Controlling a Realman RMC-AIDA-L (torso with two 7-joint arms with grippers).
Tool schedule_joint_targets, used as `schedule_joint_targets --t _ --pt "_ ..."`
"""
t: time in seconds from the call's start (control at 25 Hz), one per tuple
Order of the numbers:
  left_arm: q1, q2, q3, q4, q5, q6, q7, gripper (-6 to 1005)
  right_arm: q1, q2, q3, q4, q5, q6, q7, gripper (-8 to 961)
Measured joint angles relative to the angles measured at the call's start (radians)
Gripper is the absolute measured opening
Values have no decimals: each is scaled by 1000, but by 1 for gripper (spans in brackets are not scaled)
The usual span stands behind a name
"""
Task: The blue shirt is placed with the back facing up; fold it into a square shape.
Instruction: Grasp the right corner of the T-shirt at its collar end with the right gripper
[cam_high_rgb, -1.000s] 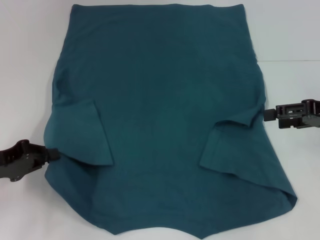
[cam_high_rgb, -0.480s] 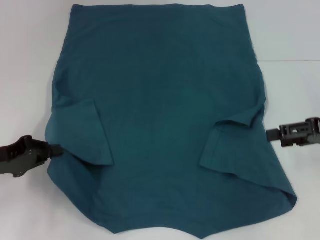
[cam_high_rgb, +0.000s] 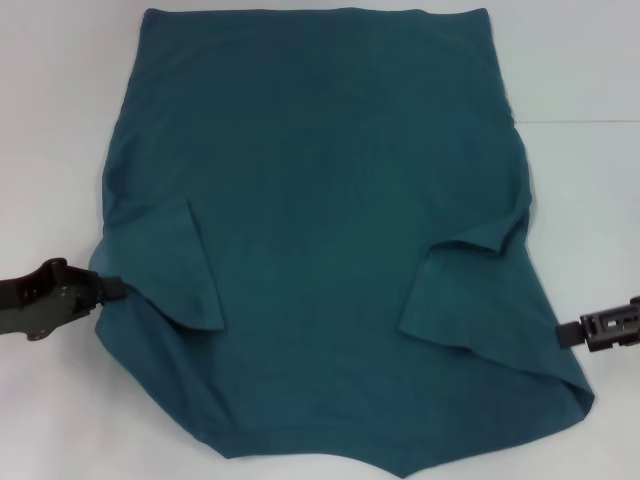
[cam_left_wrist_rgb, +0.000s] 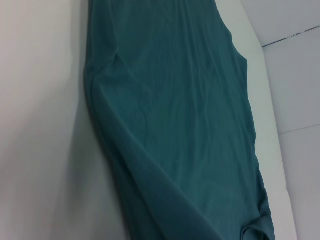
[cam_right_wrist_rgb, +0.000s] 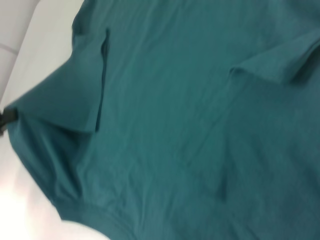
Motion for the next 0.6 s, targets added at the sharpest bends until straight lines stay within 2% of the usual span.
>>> schedule_joint_targets --t 0.32,0.6 --pt "-2 0 1 -22 -2 -4 5 24 -22 1 -54 0 -10 6 -74 852" --pt "-2 0 1 -24 -4 -5 6 21 -25 11 -68 0 -54 39 -73 852"
